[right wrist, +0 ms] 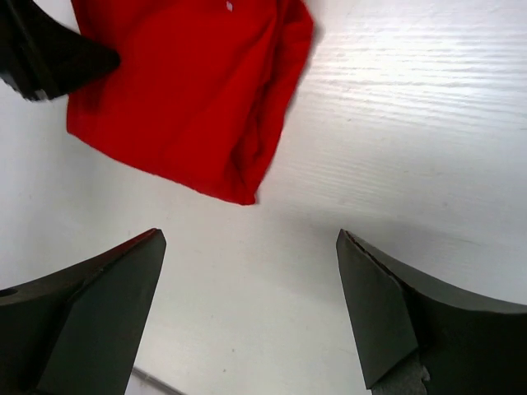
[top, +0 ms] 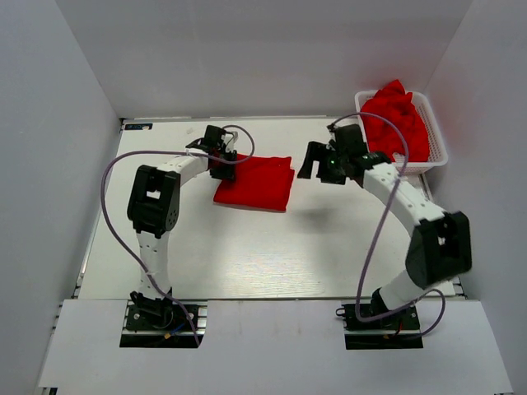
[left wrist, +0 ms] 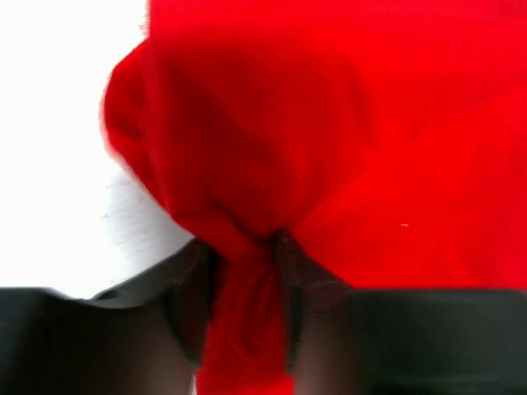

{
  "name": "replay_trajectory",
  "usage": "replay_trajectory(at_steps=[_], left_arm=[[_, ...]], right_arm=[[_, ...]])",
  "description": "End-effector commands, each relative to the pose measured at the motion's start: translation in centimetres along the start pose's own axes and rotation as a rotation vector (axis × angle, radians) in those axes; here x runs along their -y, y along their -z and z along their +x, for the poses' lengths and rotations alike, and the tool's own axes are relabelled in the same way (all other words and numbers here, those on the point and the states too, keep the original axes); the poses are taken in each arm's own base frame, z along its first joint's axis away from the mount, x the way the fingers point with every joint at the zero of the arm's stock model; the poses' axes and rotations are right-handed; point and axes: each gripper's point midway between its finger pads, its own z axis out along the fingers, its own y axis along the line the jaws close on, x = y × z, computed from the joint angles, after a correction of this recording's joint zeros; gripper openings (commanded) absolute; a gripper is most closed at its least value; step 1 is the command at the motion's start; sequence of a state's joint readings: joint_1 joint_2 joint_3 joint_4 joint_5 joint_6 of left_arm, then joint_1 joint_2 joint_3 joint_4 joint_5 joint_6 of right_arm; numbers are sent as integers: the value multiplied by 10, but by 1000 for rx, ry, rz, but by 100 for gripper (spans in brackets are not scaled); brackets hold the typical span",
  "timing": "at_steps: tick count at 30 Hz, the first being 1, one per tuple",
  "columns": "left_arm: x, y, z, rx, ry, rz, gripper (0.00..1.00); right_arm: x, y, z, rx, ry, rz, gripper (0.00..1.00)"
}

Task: Fold and stack the t-shirts
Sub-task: Put the neatly folded tshirt into the corner of the board with the left arm

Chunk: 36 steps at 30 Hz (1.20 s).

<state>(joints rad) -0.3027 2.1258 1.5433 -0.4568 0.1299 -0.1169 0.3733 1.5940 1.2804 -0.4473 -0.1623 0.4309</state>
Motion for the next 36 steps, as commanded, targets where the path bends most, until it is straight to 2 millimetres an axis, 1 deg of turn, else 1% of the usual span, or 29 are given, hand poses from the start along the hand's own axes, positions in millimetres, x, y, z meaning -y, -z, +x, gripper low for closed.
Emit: replay_trajectory(at_steps=[1, 2, 3, 4, 5, 7, 8, 10, 11, 12, 13, 14, 15, 17, 18, 20, 21, 22, 23, 24, 25, 27, 29, 30, 31, 33, 34, 35, 36], left_arm=[[-1, -12, 27, -97, -35, -38, 36], [1, -12, 22, -85, -44, -47, 18], [-1, -14, 28, -103, -34, -59, 9], [-2, -13, 23, -91, -35, -67, 0], [-2, -13, 23, -91, -35, -67, 0], [-2, -8, 14, -67, -29, -76, 0], [-2, -4, 5, -44, -31, -86, 0], [2, 11, -9, -2, -34, -80, 0], [0, 18, -20, 36, -29, -81, 0], [4, 24, -32, 78, -32, -65, 0], [2, 39, -46, 126, -35, -57, 0], [-1, 47, -55, 154, -41, -60, 0], [-5, 53, -59, 170, -54, -84, 0], [-15, 74, -83, 230, -83, -158, 0], [-17, 78, -83, 224, -81, -175, 0], [-33, 90, -97, 248, -100, -234, 0], [-36, 94, -102, 261, -97, -256, 0], [-44, 98, -104, 259, -106, -281, 0], [-59, 106, -105, 254, -100, -347, 0], [-64, 111, -114, 264, -95, -381, 0], [-77, 110, -110, 237, -81, -421, 0], [-102, 123, -122, 262, -69, -503, 0], [-120, 125, -127, 265, -57, -555, 0], [-135, 129, -130, 268, -44, -582, 0], [-143, 131, -133, 273, -33, -603, 0], [-172, 135, -138, 268, -20, -698, 0], [-182, 144, -148, 287, -22, -735, 0], [-189, 143, -151, 291, -12, -744, 0], [-205, 145, -150, 279, -5, -764, 0]], right_arm=[[10, 27, -21, 189, -7, 67, 90], [6, 44, -30, 249, 1, 58, 90], [17, 48, -33, 278, -10, 114, 90], [21, 51, -31, 287, -14, 130, 90], [20, 61, -32, 308, -12, 136, 90], [30, 65, -30, 326, -12, 185, 90], [33, 74, -33, 349, -15, 204, 90], [39, 75, -30, 355, -19, 230, 90], [41, 80, -31, 370, -18, 244, 90], [43, 80, -30, 371, -21, 250, 90], [44, 81, -29, 374, -23, 255, 90], [47, 82, -29, 378, -23, 268, 90], [48, 83, -29, 380, -20, 273, 90], [53, 82, -27, 375, -20, 298, 90], [55, 81, -26, 372, -19, 304, 90], [59, 81, -26, 375, -17, 327, 90], [60, 80, -27, 373, -8, 336, 90], [61, 81, -29, 376, -8, 343, 90], [62, 80, -28, 373, -6, 348, 90], [64, 80, -30, 375, -6, 362, 90], [66, 78, -29, 366, -3, 369, 90], [68, 75, -32, 365, -2, 381, 90], [68, 69, -34, 353, 1, 385, 90], [66, 70, -38, 359, 0, 386, 90], [65, 70, -42, 365, 5, 387, 90], [65, 64, -46, 354, 9, 393, 90], [64, 61, -51, 349, 7, 389, 90], [62, 61, -55, 354, 6, 388, 90], [62, 57, -56, 347, 8, 387, 90]])
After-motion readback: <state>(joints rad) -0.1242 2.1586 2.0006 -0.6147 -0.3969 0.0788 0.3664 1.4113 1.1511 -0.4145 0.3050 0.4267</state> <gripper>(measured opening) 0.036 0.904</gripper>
